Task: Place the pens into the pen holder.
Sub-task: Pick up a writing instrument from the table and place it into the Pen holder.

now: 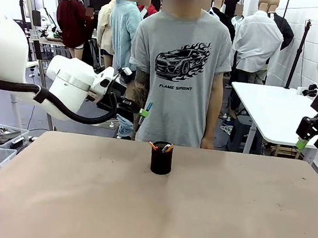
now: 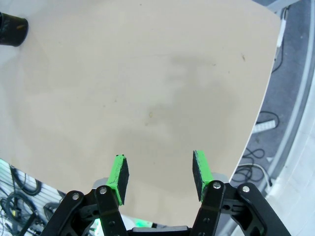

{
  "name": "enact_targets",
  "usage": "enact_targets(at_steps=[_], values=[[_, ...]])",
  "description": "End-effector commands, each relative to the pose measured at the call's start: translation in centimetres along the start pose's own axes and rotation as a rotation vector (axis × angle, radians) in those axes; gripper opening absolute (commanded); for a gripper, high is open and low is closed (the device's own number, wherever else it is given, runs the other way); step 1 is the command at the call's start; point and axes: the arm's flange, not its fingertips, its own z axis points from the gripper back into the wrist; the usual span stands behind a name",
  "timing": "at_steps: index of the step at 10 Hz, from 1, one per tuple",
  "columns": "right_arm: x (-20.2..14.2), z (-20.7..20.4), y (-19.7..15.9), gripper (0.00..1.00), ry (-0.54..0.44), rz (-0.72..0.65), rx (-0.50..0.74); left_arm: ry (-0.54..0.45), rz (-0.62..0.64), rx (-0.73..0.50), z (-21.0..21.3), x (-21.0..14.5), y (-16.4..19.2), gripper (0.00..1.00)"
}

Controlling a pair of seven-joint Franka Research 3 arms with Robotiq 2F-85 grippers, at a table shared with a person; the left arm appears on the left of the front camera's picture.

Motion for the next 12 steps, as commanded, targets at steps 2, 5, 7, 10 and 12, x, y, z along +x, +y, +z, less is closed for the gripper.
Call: enact_targets(at_steps=[2, 5, 7, 10, 12], values=[[-0.1, 0.0, 0.1, 0.66, -0.002, 0.0, -0.007, -0.175, -0.066, -0.174, -0.8, -1.4, 1.8, 0.0], [-0.1, 0.0, 0.1, 0.66, -0.002, 0.0, -0.007, -0.244, -0.085, -0.233, -4.0, -2.1, 2.3, 0.0], [-0.1, 0.0, 0.1, 0.66, -0.002, 0.0, -0.007, -0.263, -0.096, -0.271, -5.9, -2.7, 2.9, 0.0], [-0.1, 0.0, 0.1, 0.66, -0.002, 0.0, -0.007, -0.257, -0.09, -0.288, -8.0, -3.5, 3.9, 0.0], [-0.1, 0.0, 0.1, 0.66, -0.002, 0.0, -0.007, -0.237, -0.078, -0.324, -8.6, -4.4, 3.6, 0.0]])
